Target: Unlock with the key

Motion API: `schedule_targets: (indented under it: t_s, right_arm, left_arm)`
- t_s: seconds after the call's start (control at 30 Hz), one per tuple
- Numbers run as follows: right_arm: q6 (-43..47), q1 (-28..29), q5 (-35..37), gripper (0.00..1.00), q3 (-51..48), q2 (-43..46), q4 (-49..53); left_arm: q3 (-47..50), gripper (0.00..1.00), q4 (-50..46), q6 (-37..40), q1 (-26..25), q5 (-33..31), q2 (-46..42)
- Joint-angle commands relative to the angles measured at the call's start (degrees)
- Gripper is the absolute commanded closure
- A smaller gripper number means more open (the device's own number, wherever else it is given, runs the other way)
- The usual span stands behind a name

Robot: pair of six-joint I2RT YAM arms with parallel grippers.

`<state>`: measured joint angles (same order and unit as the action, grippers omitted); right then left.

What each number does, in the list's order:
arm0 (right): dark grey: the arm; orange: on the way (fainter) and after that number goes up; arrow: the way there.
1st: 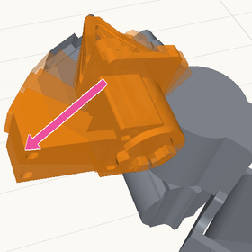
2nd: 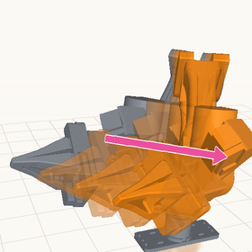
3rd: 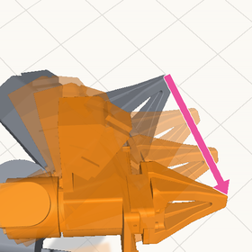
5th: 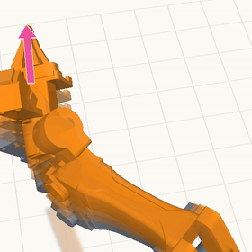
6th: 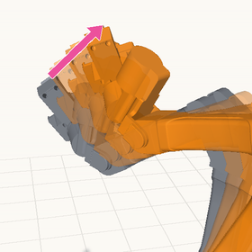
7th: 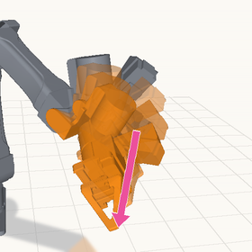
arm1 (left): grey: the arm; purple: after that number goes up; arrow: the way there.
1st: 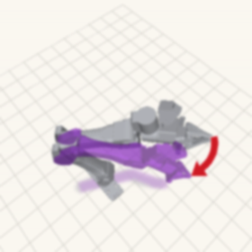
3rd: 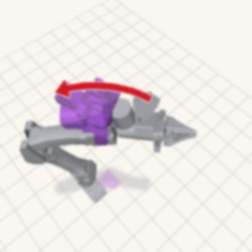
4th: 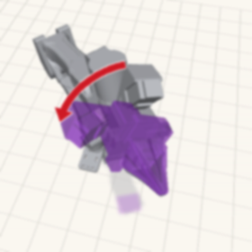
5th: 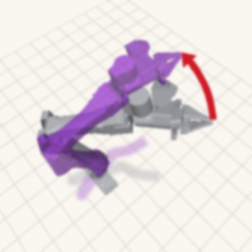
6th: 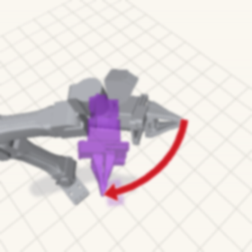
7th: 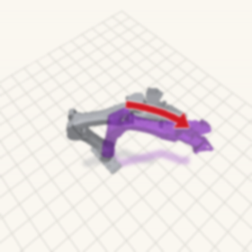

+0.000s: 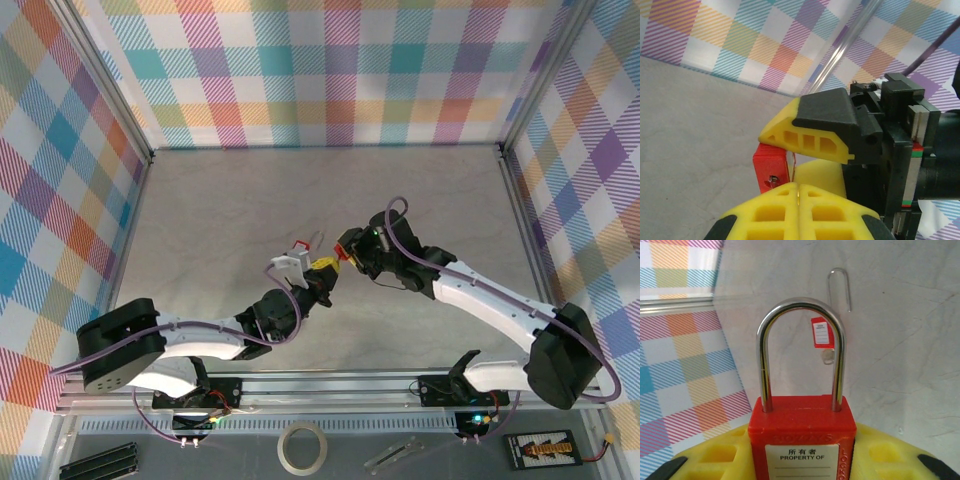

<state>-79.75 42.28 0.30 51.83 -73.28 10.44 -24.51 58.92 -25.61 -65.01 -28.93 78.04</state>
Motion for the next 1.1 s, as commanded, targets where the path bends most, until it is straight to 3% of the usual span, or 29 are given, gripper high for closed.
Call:
schedule_targets:
  t_s: [0.0, 0.2, 0.37, 0.53, 0.67, 0.9, 1.0, 1.07]
  right_arm:
    - [7.31, 0.07, -6.80, 0.81, 8.30, 0.27, 2.90]
    - [18.31, -3.98, -1.69, 0.79, 10.70, -0.23, 17.54]
    - [27.95, -8.21, 1.55, 0.78, 12.88, -3.22, 27.57]
    - [34.00, -11.85, 4.52, 0.78, 10.41, -4.69, 30.07]
    - [41.29, -12.58, 5.64, 0.75, 13.14, -13.26, 35.04]
    - [46.77, -12.59, 4.98, 0.73, 12.09, -23.23, 32.67]
    - [48.58, -12.79, 4.81, 0.68, 12.91, -25.47, 32.89]
    - [49.75, -12.99, 4.55, 0.59, 14.12, -26.83, 33.68]
  left_arm:
    - [0.18, 1.00, -4.87, -2.19, -0.25, 4.40, -1.03]
    - [1.11, 1.00, -10.89, -1.91, 0.41, 3.09, -7.14]
    - [0.79, 1.00, -11.58, -3.49, 0.68, 3.02, -5.45]
    - [-1.47, 1.00, -8.68, -5.76, 1.03, 4.04, 1.37]
    - [-5.00, 1.00, -8.33, -7.87, 1.03, 4.28, 7.82]
    - [-10.53, 1.00, -5.61, -11.74, 1.12, 5.20, 18.51]
    - [-11.83, 1.00, -4.58, -13.74, 1.03, 6.51, 22.11]
    - [-11.79, 1.00, -3.64, -15.20, 0.95, 6.77, 24.21]
